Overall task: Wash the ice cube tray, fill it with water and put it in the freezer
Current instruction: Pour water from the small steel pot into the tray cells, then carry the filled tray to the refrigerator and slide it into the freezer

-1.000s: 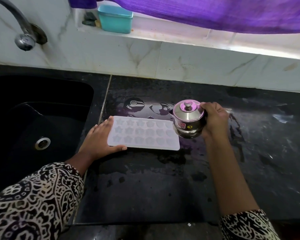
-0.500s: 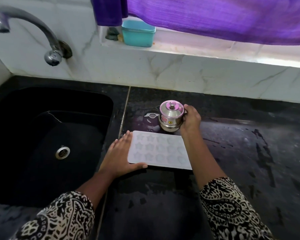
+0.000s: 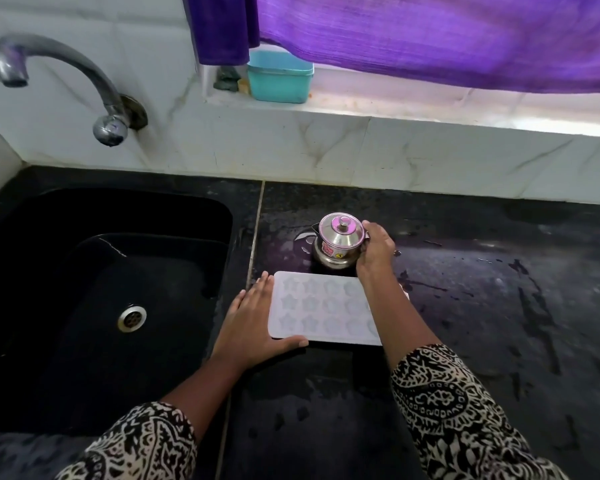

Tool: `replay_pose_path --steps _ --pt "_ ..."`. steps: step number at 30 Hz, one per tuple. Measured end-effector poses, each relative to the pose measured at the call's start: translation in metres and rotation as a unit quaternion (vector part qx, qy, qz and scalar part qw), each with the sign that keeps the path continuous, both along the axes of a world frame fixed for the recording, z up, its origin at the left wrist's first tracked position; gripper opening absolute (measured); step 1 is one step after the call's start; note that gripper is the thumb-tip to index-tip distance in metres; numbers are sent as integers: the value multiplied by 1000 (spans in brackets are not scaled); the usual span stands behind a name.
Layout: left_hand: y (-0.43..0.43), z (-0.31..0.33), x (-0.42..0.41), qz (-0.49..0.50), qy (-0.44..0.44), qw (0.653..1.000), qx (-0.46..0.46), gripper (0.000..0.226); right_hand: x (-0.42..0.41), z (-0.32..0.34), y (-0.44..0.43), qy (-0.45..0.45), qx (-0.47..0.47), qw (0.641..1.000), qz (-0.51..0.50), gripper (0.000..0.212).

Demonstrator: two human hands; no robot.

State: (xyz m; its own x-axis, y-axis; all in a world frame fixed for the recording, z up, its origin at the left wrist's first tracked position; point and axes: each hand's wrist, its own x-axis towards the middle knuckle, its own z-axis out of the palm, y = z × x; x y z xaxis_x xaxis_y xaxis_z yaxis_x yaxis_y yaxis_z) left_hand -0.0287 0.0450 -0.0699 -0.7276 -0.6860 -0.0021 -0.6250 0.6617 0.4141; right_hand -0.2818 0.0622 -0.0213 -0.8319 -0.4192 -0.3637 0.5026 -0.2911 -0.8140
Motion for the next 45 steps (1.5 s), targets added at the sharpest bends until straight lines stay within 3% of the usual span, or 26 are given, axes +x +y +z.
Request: replay_pose_path --steps 7,13,27,32,36,38,41,45 --pt "0 0 0 -2 -9 1000 -8 136 0 5 10 104 141 983 59 30" --pt "1 3 1 -2 -9 1000 4 140 0 15 27 178 242 951 78 20" --pt "5 6 5 -3 25 1000 17 135 39 25 122 346 262 895 102 10" --pt "5 6 8 -10 34 999 25 125 40 16 158 383 311 866 83 10" --pt "5 9 8 0 74 996 52 106 28 5 175 375 349 858 43 9" --pt "5 11 9 20 129 987 89 87 24 -2 179 361 360 859 38 11" --pt "2 10 9 78 217 959 164 49 20 -12 183 347 369 860 62 14" --pt "-8 16 0 193 259 914 245 34 16 -21 182 334 370 861 97 21"
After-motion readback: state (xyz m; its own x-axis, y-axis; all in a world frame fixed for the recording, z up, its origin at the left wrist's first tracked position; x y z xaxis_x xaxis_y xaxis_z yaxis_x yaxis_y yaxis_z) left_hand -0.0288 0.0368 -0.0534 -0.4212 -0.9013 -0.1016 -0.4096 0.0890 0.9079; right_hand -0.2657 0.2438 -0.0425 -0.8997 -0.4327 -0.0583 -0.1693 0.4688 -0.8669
